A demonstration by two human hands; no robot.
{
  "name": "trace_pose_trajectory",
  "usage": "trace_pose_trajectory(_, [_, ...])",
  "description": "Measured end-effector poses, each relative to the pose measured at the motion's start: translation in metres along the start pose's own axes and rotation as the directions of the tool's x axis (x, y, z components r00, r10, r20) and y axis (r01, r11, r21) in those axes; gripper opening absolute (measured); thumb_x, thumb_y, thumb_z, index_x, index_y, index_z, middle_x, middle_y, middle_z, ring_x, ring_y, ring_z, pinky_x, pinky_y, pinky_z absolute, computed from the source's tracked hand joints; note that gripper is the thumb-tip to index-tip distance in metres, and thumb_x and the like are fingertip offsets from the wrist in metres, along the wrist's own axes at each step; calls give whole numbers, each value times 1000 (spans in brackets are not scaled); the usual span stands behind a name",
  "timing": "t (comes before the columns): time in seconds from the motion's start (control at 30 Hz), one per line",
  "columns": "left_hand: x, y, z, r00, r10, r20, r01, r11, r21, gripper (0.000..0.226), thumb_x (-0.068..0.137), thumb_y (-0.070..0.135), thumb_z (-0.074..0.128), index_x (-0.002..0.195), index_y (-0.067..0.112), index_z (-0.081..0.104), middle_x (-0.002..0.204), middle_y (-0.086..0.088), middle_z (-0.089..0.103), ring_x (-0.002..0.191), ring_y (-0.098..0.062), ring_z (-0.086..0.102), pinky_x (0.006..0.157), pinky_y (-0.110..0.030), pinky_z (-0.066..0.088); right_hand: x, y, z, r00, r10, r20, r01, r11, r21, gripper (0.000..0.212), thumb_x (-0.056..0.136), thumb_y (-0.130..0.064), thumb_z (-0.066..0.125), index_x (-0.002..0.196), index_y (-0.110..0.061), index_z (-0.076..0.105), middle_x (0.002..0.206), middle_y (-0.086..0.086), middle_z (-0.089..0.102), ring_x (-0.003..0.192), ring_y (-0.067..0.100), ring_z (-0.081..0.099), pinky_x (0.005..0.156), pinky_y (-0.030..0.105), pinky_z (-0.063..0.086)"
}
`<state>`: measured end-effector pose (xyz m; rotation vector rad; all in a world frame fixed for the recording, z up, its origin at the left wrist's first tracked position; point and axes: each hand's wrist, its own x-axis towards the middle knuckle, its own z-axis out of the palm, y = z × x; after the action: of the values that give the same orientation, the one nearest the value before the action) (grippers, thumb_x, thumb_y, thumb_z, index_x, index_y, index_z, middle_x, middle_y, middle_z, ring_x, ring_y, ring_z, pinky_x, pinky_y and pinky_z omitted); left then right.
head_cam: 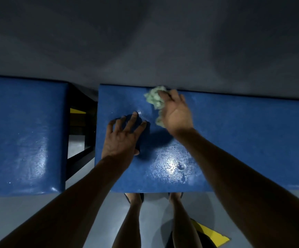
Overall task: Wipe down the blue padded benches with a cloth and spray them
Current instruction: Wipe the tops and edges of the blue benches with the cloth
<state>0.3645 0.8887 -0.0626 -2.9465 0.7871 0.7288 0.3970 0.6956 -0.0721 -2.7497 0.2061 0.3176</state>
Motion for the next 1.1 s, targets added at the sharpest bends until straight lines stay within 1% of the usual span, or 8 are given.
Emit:
trace_pose_trajectory(0.13, [1,-1,3,1000,6,25,-6,1000,-11,101,76,54,74,152,40,9,165,0,2,144,-34,18,114,-49,16,-13,88,-21,942,286,-178,-286,958,29,56,74,-25,46,128,-22,58,120,11,52,97,40,54,82,44,51])
trace_pose_trajectory(0.27, [2,0,3,1000,4,23,-3,1000,-7,100,80,55,69,151,41,1,165,1,-4,144,-33,14,116,-48,16,-15,71,-14,844,498,-200,-500,865,46,55,74,-13,61,128,-15,56,122,15,49,104,39,49,85,40,43])
trace_pose_trajectory(0.37, [0,0,4,1000,-3,17,3,1000,-17,101,78,54,72,151,41,4,164,1,-1,143,-33,16,115,-48,17,-1,14,10,867,462,-186,-464,885,34,54,74,-11,61,127,-19,55,131,8,47,110,33,49,88,34,43])
trace_pose_trajectory(0.5, [-1,2,3,1000,-9,1,9,1000,3,102,74,51,76,152,37,13,165,0,5,143,-33,21,114,-48,20,10,-53,29,975,212,-74,-214,976,-27,50,83,-18,64,131,-21,51,137,3,42,115,28,46,82,34,48])
trace_pose_trajectory(0.67, [-1,1,2,1000,-7,-16,7,1000,-7,102,70,53,79,151,39,18,164,1,13,141,-33,25,113,-49,22,5,-16,7,1000,-15,6,15,999,-33,55,83,-16,57,136,-27,50,136,3,45,112,32,45,86,41,51])
trace_pose_trajectory(0.87, [0,-1,0,999,10,34,-9,1000,-17,98,81,54,69,152,40,2,164,1,-3,146,-32,13,118,-49,15,-36,95,-24,921,351,-169,-363,931,-47,62,75,-14,62,134,-29,51,121,8,49,102,37,47,74,37,44])
trace_pose_trajectory(1.0, [0,-2,3,1000,10,16,-9,999,-48,97,79,52,71,152,40,8,165,2,-1,145,-32,15,117,-48,15,-48,57,3,858,452,-246,-465,885,4,65,75,-9,58,138,-25,50,125,10,49,100,37,45,73,39,45])
trace_pose_trajectory(1.1, [0,-1,5,1000,-3,-5,2,999,-43,96,77,51,73,151,41,13,165,4,1,145,-31,16,115,-46,16,-56,-9,35,908,361,-214,-361,932,42,71,71,-11,62,140,-20,47,130,9,49,97,35,46,76,39,47])
